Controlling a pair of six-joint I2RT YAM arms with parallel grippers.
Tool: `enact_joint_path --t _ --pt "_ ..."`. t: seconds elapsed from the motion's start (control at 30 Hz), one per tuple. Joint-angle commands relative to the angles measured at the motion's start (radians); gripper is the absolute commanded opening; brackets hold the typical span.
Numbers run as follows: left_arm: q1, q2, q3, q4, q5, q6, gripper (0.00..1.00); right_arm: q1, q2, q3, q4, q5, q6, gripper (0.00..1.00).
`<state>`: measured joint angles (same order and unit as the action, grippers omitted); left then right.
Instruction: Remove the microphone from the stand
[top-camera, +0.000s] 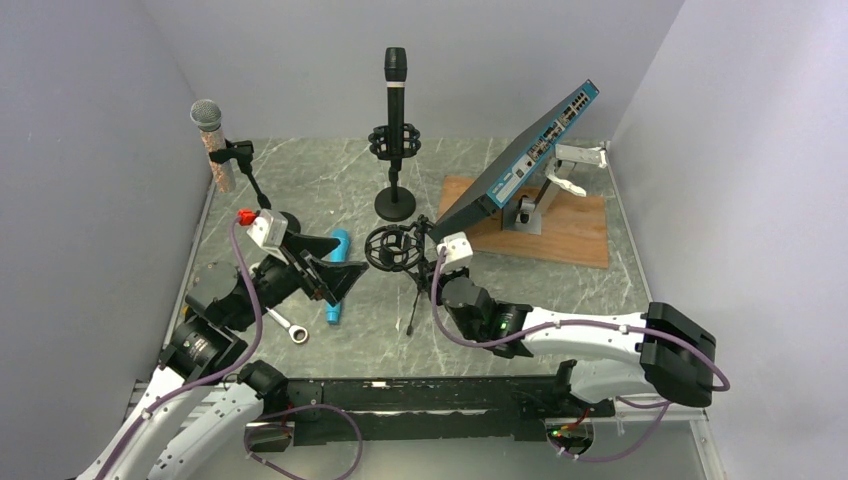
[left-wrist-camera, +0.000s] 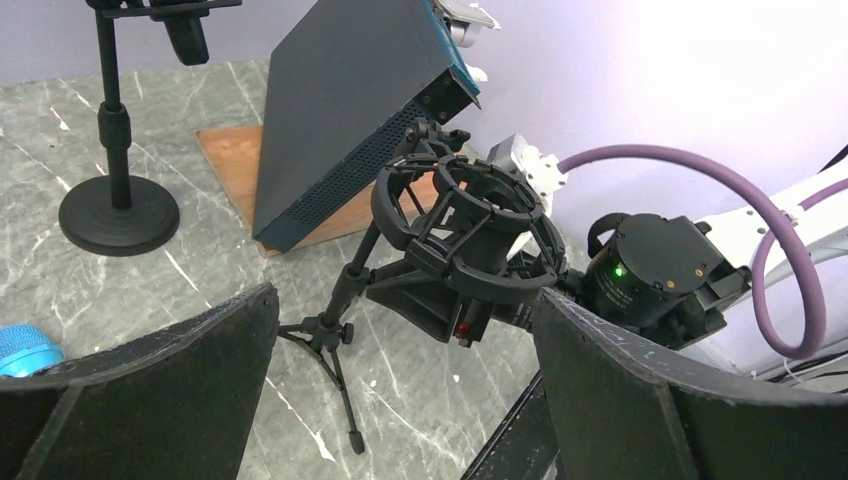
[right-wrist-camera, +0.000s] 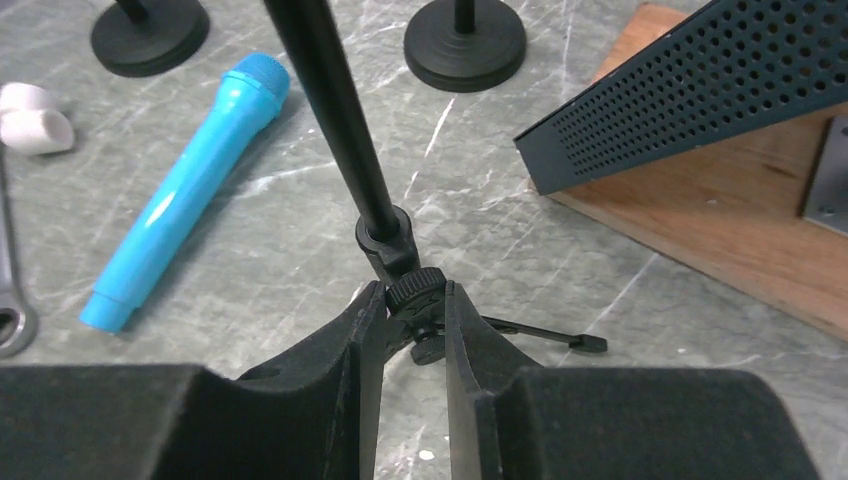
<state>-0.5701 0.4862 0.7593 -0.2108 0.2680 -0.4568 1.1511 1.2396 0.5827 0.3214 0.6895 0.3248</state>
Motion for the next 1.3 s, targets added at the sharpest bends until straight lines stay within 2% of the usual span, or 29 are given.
enact_joint_path --t 0.0,0.3,0.33,0.4,0.43,0.47,0.57,0.73,0.93,1.07,1.17,1.27 --pt "-0.001 -0.008 0.031 0.000 -0.018 0.013 1.00 0.034 0.067 -0.011 -0.203 0.043 -0.114 0.00" --pt "-0.001 -0.020 0.026 -0.011 -0.030 0.026 0.99 0.075 0.087 0.049 -0.300 0.092 -0.129 0.00" --pt "-0.002 -0.019 0.026 -0.010 -0.029 0.026 0.99 0.075 0.074 0.043 -0.304 0.076 -0.111 0.03" --pt "-0.002 -0.017 0.033 -0.015 -0.028 0.030 0.99 0.075 0.032 0.010 -0.286 0.033 -0.069 0.45" --pt "-0.002 -0.016 0.037 -0.020 -0.029 0.034 0.99 0.074 0.009 -0.010 -0.276 0.021 -0.048 0.57" --pt "-0.003 -0.017 0.040 -0.022 -0.029 0.037 0.99 0.073 -0.021 -0.030 -0.269 0.012 -0.023 0.64" --pt "-0.002 -0.018 0.047 -0.024 -0.030 0.041 0.99 0.071 -0.132 -0.078 -0.268 -0.015 0.068 0.72" --pt "-0.001 -0.007 0.051 -0.013 -0.028 0.037 1.00 0.048 -0.291 -0.154 -0.291 -0.108 0.282 0.78" --pt "-0.002 0.000 0.063 -0.007 -0.026 0.029 0.99 -0.080 -0.418 -0.182 -0.250 -0.308 0.536 0.79" --pt "-0.001 -0.002 0.078 -0.013 -0.015 0.029 0.99 -0.198 -0.426 -0.173 -0.199 -0.442 0.628 0.78" --pt "-0.002 -0.005 0.086 -0.025 -0.015 0.025 0.99 -0.293 -0.378 -0.175 -0.088 -0.596 0.669 0.74" --pt "-0.002 -0.016 0.079 -0.022 -0.017 0.017 0.99 -0.317 -0.299 -0.119 -0.090 -0.635 0.664 0.70"
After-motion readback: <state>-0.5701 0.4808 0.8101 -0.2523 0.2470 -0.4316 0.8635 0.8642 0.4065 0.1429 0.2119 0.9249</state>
